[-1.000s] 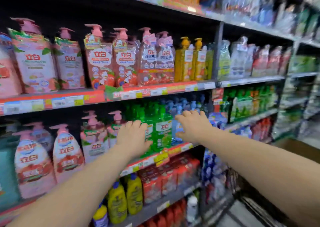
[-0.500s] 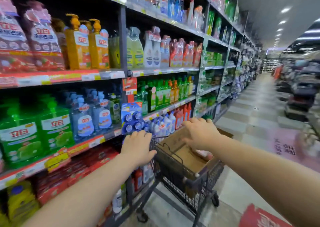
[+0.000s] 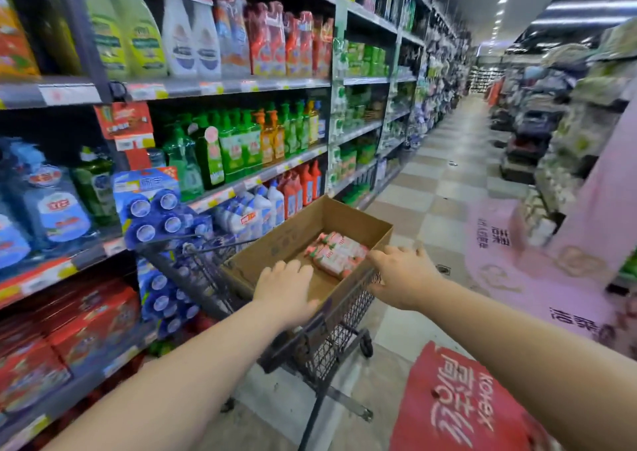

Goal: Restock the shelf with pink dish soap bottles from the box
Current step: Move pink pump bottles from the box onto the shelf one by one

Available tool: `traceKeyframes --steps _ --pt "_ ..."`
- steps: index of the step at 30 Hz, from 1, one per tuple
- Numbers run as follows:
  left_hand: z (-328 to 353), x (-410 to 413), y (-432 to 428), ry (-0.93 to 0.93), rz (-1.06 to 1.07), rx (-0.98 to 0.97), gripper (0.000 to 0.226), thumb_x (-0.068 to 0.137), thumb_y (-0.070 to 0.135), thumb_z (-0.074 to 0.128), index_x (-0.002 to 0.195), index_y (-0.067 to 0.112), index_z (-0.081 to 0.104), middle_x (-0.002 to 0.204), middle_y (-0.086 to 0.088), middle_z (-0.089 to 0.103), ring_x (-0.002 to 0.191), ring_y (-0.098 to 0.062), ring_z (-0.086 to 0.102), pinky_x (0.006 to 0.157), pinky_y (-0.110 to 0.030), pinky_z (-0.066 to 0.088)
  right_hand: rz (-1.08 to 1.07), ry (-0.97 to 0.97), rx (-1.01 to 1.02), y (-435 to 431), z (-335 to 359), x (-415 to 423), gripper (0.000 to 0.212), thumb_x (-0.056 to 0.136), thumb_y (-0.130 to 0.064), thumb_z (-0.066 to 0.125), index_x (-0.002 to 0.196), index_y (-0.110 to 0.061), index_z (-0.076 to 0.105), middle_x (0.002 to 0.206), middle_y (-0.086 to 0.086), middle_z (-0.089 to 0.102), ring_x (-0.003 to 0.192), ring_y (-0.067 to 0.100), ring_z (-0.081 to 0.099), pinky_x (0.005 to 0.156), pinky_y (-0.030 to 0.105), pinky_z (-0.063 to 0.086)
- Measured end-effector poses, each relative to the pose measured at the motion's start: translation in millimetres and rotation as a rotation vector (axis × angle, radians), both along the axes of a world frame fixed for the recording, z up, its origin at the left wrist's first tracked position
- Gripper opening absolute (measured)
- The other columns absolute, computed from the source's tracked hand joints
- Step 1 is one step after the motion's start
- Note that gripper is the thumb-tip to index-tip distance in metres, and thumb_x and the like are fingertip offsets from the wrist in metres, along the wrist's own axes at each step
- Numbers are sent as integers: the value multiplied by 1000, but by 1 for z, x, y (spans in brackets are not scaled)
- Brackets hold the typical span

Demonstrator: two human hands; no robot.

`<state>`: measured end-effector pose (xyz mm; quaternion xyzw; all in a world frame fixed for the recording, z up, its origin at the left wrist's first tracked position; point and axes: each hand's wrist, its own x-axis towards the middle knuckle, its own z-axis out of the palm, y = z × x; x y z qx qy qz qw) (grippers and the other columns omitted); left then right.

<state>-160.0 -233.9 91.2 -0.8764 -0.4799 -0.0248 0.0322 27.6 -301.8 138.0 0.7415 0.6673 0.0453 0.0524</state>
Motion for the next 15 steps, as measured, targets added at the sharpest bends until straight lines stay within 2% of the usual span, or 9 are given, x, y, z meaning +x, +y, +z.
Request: traceKeyframes --steps 6,10,15 --pt "-26 62 60 -14 -45 -59 60 85 56 49 131 19 41 135 -5 46 126 -28 41 99 -43 36 -49 4 -39 44 -23 50 57 90 -49 49 140 -25 35 140 6 44 130 31 40 106 52 30" --pt "-45 97 110 -45 -54 -110 60 83 56 52 131 21 41 135 -5 46 126 -27 42 100 -41 36 -69 7 -57 95 -32 79 52 89 -48 50 134 -24 41 135 7 48 128 30 43 105 51 31" --pt "-72 116 172 8 -45 -182 62 85 54 52 134 19 39 135 -5 45 127 -26 40 101 -41 34 -83 0 -121 164 -46 102 56 88 -50 49 136 -25 38 137 7 47 128 31 42 106 52 31"
